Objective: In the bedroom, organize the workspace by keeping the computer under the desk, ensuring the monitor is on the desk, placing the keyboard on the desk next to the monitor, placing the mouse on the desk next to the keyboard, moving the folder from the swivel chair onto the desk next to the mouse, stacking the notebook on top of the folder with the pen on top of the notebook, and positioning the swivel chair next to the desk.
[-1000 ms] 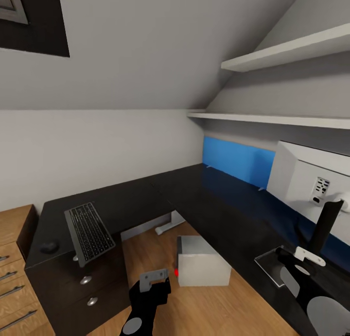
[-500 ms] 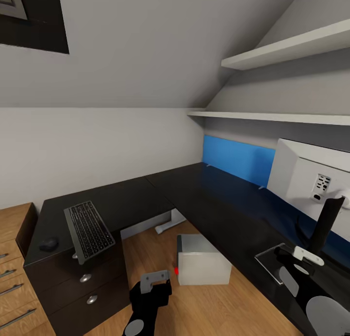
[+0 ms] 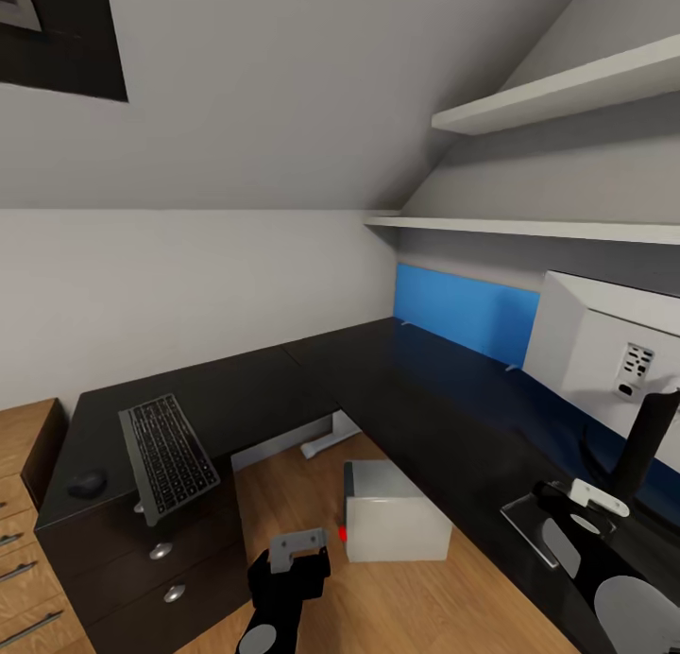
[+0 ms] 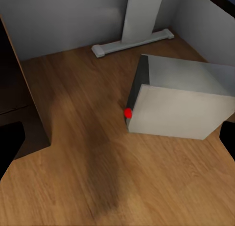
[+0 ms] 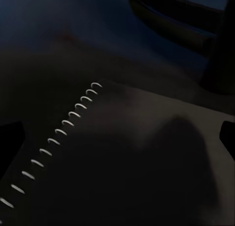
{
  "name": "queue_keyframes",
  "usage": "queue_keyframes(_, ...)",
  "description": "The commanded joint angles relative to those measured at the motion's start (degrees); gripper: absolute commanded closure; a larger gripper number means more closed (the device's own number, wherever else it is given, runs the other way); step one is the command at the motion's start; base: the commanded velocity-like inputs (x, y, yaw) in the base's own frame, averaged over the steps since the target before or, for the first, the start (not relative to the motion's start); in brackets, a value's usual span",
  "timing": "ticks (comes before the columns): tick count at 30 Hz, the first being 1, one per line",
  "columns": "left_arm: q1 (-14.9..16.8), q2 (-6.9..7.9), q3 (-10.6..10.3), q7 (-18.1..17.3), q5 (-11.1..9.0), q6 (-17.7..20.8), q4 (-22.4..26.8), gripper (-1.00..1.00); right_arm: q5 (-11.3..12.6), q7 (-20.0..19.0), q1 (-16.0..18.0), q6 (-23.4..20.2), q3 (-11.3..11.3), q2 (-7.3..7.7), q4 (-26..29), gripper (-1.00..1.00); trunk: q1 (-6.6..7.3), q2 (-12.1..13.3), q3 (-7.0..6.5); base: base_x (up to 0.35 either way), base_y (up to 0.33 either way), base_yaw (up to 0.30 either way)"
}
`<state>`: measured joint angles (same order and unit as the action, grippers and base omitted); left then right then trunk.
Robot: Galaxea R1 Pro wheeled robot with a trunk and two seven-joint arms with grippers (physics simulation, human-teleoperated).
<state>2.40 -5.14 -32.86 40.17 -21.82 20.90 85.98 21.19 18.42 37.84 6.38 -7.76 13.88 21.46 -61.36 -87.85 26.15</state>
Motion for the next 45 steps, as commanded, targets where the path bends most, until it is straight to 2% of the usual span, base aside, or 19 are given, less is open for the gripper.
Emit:
queue_keyframes(1,0.1,0.02,-0.1,0.4,-0.3,0.2,0.1,-1.0,0.6,0.0,0.0,0.3,0.1,0.0,0.0,-1.0,0.0,0.0,0.06,0.034,0.0,0.0)
queue_keyframes(10,0.1,0.04,-0.4,0.5,-0.3,0.2,0.1,-1.0,0.6,0.2,0.0,-1.4,0.0,0.05,0.3,-1.0,0.0,0.0,0.06,0.01,0.0,0.0)
queue_keyframes(15,0.1,-0.06,-0.4,0.5,-0.4,0.2,0.5,-1.0,0.7,0.3,0.0,-1.9,-0.1,-0.06,5.1,-1.0,0.0,0.0,0.06,0.0,0.0,0.0)
queue_keyframes(21,0.1,-0.13,-0.4,0.5,-0.4,0.2,0.6,-1.0,0.8,0.3,0.0,-2.0,-0.2,-0.2,5.9,-1.0,0.0,0.0,0.06,0.0,0.0,0.0)
queue_keyframes(45,0.1,-0.24,-0.5,0.6,-0.5,0.2,0.4,-1.0,0.6,0.4,0.0,-3.2,0.1,-0.35,5.8,-1.0,-5.27,-9.7,4.37,0.0,0.0,0.0)
